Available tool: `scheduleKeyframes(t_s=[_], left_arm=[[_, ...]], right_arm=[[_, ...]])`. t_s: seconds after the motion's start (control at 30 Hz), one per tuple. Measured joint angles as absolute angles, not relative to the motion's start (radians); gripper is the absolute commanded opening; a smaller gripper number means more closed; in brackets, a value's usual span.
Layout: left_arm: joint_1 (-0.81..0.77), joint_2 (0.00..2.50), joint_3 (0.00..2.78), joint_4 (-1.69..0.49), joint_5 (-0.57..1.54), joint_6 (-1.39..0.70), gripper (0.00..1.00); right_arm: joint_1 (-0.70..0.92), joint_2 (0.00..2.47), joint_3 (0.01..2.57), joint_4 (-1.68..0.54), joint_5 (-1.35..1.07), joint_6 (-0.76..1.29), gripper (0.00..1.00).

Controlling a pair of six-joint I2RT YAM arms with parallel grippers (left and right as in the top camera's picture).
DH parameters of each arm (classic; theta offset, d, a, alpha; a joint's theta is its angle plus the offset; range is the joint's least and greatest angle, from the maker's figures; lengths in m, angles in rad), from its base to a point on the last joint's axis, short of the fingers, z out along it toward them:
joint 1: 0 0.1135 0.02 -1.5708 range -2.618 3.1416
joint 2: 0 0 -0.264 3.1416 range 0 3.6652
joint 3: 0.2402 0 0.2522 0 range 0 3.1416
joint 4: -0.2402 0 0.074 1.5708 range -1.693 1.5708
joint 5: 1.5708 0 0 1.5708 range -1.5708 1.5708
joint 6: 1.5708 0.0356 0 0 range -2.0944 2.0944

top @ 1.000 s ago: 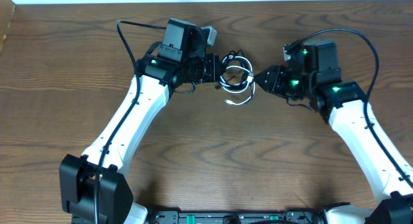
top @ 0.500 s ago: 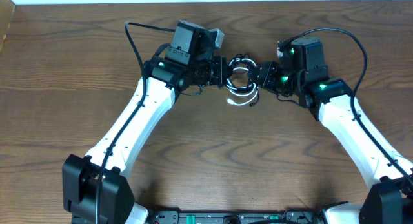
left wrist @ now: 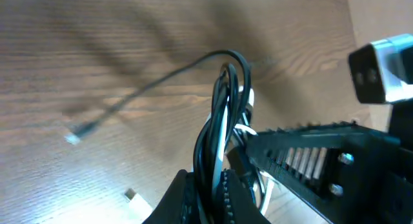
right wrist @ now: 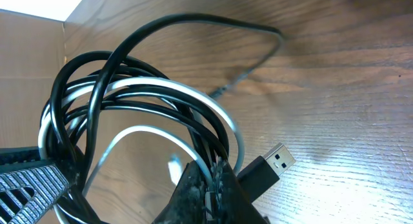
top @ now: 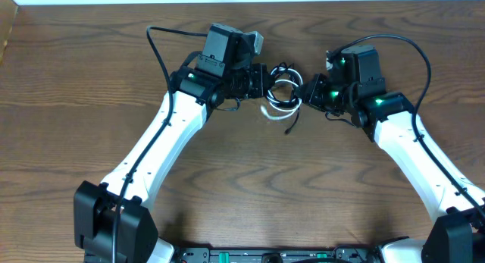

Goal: Untangle cables

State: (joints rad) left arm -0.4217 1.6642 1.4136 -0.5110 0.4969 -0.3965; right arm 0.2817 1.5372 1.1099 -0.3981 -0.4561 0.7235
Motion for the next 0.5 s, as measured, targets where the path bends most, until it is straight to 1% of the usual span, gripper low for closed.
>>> scheduleKeyframes(t_s=[0.17, 0.3, 0.5], left_arm=[[-0.426, 1.664, 1.414, -0.484, 0.46, -0.397, 0.08], [-0.426, 1.664, 1.414, -0.414, 0.432, -0.4, 0.07], [-0.427, 1.664, 1.414, -0.363, 0.334, -0.49, 0.08]], right_arm=[[0.263, 1.502, 1.11, -0.397, -0.479, 0.707, 0.01], [0.26, 1.448, 1.11, -0.418, -0.528, 0.688, 0.01], [0.292, 1.439, 1.11, -0.511, -0.562, 0.678, 0.01]])
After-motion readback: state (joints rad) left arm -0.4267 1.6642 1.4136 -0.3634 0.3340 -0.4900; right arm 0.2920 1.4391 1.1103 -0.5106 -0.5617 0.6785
